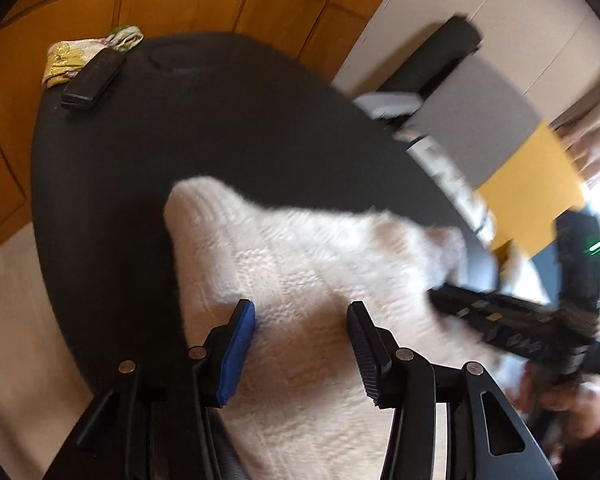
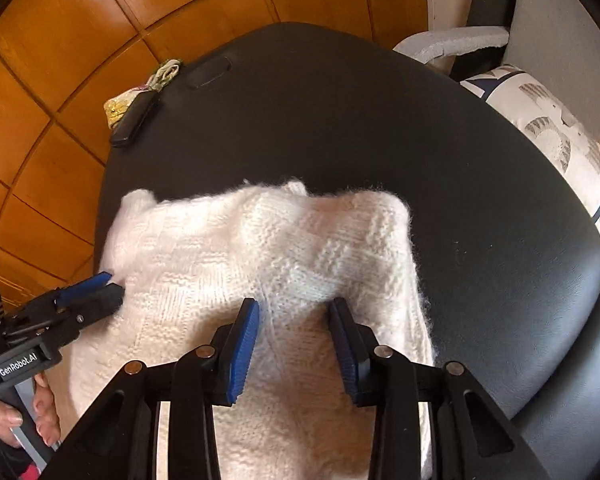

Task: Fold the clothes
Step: 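Lower the bundle onto the black seat and open both grippers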

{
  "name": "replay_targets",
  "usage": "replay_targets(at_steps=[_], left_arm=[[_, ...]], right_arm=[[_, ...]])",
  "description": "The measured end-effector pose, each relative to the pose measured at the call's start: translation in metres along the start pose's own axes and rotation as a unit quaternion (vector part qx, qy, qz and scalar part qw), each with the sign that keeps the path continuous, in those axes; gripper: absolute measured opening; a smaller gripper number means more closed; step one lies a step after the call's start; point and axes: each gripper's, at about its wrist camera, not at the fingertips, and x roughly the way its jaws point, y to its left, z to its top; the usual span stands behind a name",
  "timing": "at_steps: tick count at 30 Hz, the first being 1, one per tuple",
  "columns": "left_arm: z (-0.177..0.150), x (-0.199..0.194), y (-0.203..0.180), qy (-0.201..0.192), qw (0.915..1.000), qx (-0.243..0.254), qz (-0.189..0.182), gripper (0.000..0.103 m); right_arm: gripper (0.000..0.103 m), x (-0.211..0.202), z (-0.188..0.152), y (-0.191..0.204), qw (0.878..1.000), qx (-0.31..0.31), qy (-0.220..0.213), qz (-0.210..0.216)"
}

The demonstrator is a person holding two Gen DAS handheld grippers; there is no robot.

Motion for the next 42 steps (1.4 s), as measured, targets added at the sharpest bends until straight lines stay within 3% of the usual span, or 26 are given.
replay_targets(at_steps=[3, 6, 9, 12, 15, 19, 24, 32, 35, 37, 42], left_arm=[[-0.004, 0.002, -0.001, -0.005, 0.9999, -0.001, 0.015, 0.052], [-0.004, -0.015, -0.007, -0.019, 0.9995, 0.001, 0.026, 0.052], [-0.022, -0.033, -0.014, -0.035, 0.9992, 0.006, 0.019, 0.051], [-0.041, -0.051, -0.021, -0.052, 0.9986, 0.011, 0.009, 0.053], [-0.061, -0.07, -0.028, -0.068, 0.9975, 0.016, -0.001, 0.054], [-0.092, -0.065, -0.035, -0.051, 0.9978, 0.043, 0.004, 0.055], [-0.108, -0.045, -0.032, -0.034, 0.9972, 0.056, 0.036, 0.063], [-0.108, -0.066, -0.03, -0.05, 0.9955, 0.056, 0.057, 0.068], [-0.107, -0.093, -0.035, -0.078, 0.9912, 0.072, 0.08, 0.074], [-0.109, -0.119, -0.039, -0.121, 0.9826, 0.089, 0.108, 0.088], [-0.115, -0.172, -0.049, -0.208, 0.9627, 0.115, 0.129, 0.102]], right_arm=[[0.036, -0.008, 0.0, 0.007, 1.0, -0.013, -0.008, -0.008], [0.036, -0.041, -0.008, 0.012, 0.999, -0.043, -0.031, 0.0], [0.036, -0.082, -0.033, 0.015, 0.995, -0.08, -0.045, 0.045], [0.036, -0.102, -0.067, 0.015, 0.992, -0.108, -0.039, 0.051], [0.036, -0.089, -0.093, 0.011, 0.994, -0.093, -0.01, 0.049], [0.036, -0.048, -0.112, -0.021, 0.999, -0.012, 0.02, 0.027], [0.036, -0.046, -0.116, -0.031, 0.998, 0.045, -0.019, 0.042], [0.038, -0.089, -0.126, 0.002, 0.99, 0.077, -0.11, -0.031], [0.044, -0.104, -0.133, 0.025, 0.983, 0.073, -0.162, -0.049], [0.048, -0.115, -0.137, 0.04, 0.979, 0.063, -0.179, -0.072], [0.049, -0.116, -0.148, 0.057, 0.98, 0.059, -0.171, -0.084]])
